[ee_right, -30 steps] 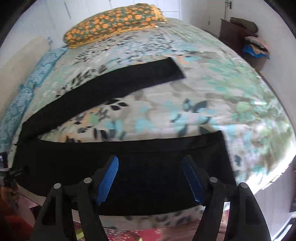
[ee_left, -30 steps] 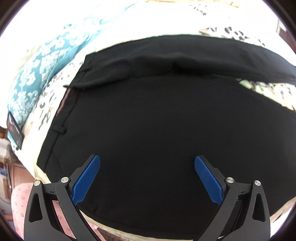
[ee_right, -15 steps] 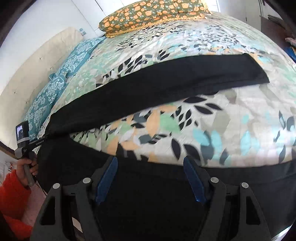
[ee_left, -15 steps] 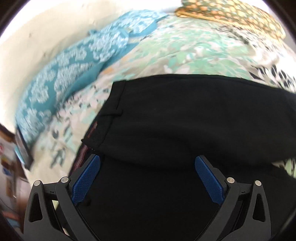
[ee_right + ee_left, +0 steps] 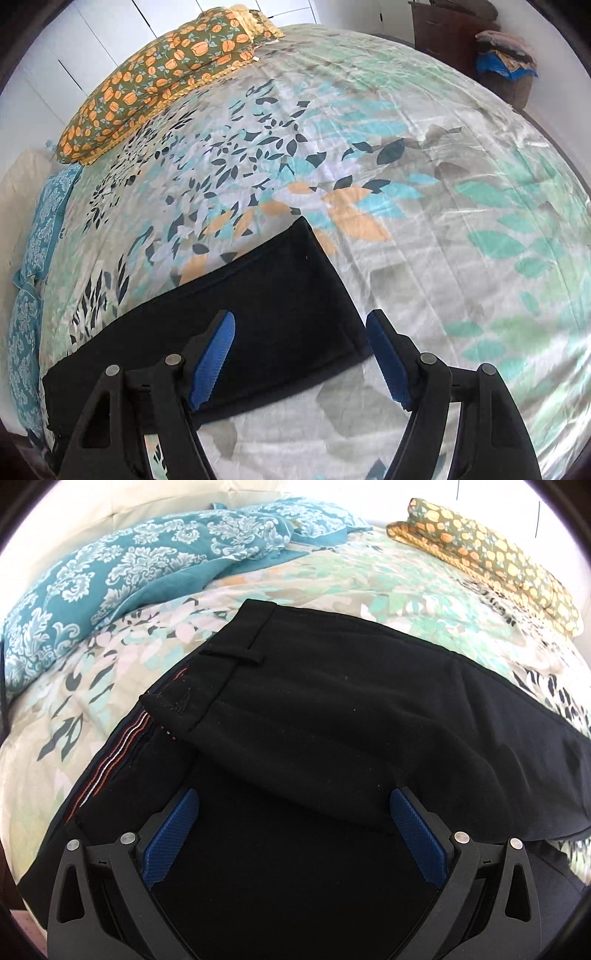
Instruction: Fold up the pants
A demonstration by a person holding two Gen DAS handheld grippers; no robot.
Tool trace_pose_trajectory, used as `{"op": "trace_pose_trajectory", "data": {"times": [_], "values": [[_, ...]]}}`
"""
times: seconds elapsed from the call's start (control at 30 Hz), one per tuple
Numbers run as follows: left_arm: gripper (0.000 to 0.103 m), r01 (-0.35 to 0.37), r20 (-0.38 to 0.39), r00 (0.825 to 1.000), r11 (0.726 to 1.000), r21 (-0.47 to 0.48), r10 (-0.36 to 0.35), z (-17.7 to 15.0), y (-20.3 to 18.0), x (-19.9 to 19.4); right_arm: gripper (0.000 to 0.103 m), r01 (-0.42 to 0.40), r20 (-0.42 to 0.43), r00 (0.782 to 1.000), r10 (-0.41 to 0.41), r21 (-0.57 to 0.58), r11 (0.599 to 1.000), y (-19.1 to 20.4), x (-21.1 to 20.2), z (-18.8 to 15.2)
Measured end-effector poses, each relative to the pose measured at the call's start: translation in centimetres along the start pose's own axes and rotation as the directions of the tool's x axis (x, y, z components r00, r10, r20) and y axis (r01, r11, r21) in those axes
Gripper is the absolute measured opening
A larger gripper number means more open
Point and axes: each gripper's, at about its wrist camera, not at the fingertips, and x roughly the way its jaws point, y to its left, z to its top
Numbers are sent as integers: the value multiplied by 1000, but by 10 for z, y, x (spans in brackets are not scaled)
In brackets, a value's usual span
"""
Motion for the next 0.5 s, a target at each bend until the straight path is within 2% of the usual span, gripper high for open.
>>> {"op": "trace_pose_trajectory", "data": {"times": [0.17,0.27,0.33,0.37,0.4,0.5], "values": [[102,-31,19,999,999,18,31,0,-2,3,73,94,-1,995,-95,-110,989,16,42,27],[102,-45,29,999,999,26,44,-1,-4,2,70,135,5,991,-136,-110,985,14,54,38],[102,-47,30,998,998,28,47,-1,-3,2,36,64,-31,997,-67,-81,995,8,59,39],[102,-48,29,998,998,28,47,-1,-3,3,17,72,-22,997,-74,-84,994,9,55,37],[102,-48,30,998,998,28,48,-1,-3,2,9,61,14,998,-60,-102,993,11,45,32],[102,-51,31,998,998,29,50,-1,-3,3,6,-46,101,993,64,-171,984,29,-3,8]]}}
